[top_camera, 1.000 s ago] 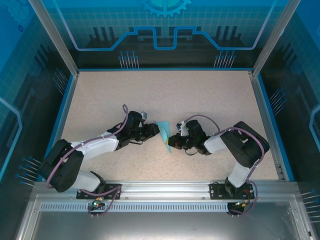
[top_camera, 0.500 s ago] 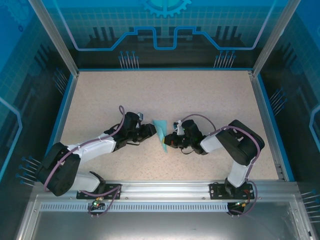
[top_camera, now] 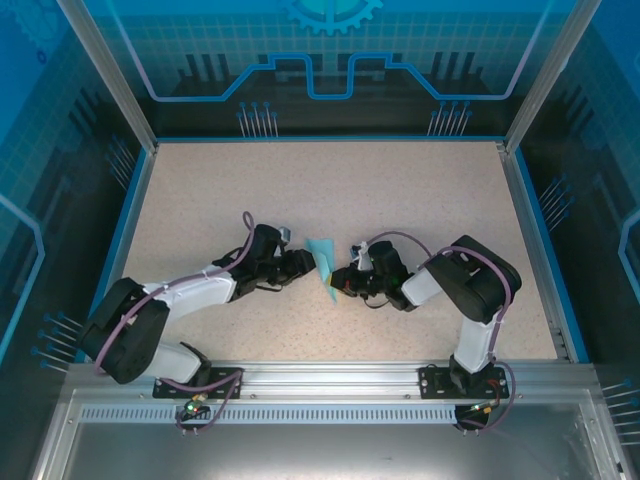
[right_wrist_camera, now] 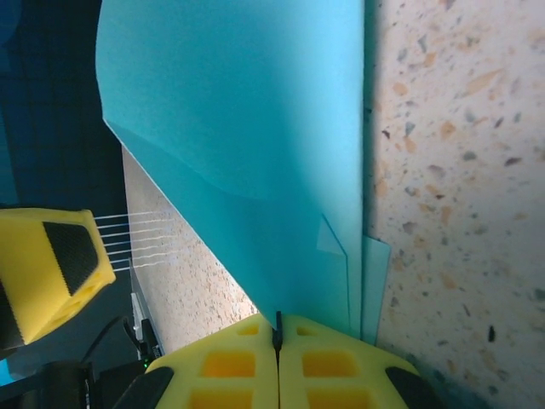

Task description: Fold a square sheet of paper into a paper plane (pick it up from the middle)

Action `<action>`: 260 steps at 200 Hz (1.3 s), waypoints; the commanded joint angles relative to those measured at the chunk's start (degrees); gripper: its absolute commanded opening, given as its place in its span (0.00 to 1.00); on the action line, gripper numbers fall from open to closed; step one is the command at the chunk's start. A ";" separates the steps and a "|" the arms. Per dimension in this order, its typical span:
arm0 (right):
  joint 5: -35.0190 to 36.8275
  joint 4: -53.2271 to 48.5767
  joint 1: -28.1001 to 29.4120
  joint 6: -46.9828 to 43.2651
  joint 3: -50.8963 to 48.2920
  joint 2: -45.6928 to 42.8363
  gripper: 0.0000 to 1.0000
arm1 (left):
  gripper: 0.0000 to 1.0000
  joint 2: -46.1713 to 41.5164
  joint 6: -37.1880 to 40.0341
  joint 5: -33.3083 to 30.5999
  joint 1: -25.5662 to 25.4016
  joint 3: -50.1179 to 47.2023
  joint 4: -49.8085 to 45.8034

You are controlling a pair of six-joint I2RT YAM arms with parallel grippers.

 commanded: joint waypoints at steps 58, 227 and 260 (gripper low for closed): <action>-1.52 1.95 -1.94 2.07 -1.70 -0.41 0.06 | 0.40 5.57 -0.27 7.45 0.37 2.42 7.58; 1.58 -12.21 -0.76 -7.23 0.01 -7.87 0.19 | 0.38 20.33 -1.66 9.84 0.34 9.77 14.57; 3.79 -19.41 0.50 -11.34 2.26 -9.65 0.23 | 0.37 20.57 -2.15 9.71 0.30 9.68 14.84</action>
